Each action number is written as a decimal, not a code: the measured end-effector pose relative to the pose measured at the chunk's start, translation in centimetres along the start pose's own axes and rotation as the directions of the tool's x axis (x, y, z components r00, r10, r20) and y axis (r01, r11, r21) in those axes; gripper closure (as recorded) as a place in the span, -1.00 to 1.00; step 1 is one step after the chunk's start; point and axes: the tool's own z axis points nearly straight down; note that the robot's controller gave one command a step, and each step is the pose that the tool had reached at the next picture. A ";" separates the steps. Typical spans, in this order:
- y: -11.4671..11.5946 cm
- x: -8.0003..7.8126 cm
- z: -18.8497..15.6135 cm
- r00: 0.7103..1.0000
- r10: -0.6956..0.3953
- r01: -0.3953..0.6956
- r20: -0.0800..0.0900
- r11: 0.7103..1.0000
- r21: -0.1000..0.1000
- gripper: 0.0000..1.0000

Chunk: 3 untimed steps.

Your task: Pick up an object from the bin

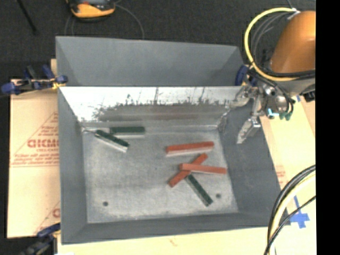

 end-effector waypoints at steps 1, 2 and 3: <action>0.1 -0.2 -0.5 1.000 -0.003 0.003 0.008 1.000 0.001 -1.00; 0.3 1.8 5.4 1.000 -0.007 0.007 0.012 1.000 0.002 -1.00; 1.8 0.2 14.1 0.937 -0.349 0.349 0.007 0.937 0.006 1.00</action>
Offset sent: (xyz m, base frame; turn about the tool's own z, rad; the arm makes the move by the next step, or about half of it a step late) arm -0.0500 0.0083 -0.1467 -0.0199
